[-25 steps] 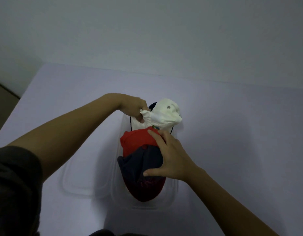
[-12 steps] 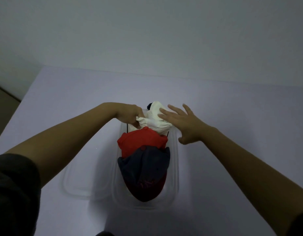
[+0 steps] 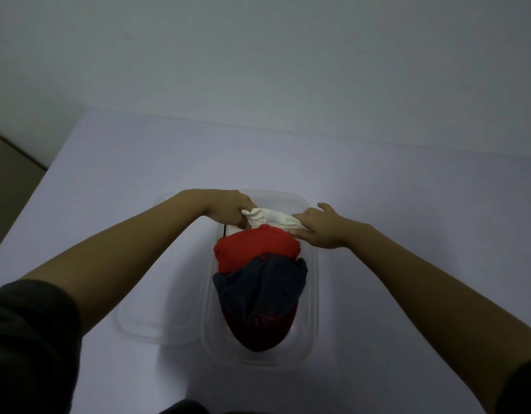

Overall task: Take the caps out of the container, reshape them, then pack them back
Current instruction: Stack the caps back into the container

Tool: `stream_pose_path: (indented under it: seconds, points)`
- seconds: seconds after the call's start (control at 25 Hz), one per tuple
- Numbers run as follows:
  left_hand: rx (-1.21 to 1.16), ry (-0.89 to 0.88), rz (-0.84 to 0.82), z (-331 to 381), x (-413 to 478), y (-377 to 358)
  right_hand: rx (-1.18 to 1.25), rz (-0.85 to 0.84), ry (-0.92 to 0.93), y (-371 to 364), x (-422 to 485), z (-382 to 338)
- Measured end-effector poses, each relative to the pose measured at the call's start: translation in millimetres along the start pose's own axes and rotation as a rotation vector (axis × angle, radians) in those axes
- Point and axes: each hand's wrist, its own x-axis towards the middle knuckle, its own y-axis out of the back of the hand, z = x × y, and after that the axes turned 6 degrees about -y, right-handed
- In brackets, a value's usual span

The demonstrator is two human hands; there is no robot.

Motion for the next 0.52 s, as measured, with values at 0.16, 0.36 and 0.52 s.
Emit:
stream_pose_path:
  seconds: [0.16, 0.36, 0.52]
  points:
    - [-0.133, 0.097, 0.049, -9.2, -0.9, 2.1, 0.14, 0.043, -0.006, -1.0, 12.6, 4.3]
    - [-0.042, 0.166, 0.058, -8.6, 1.3, 0.0, 0.264, 0.098, 0.021, -4.2, 14.9, 10.6]
    - [0.0, 0.172, 0.122, -11.9, 1.9, -14.8, 0.288, 0.163, -0.037, -7.4, 16.2, 5.3]
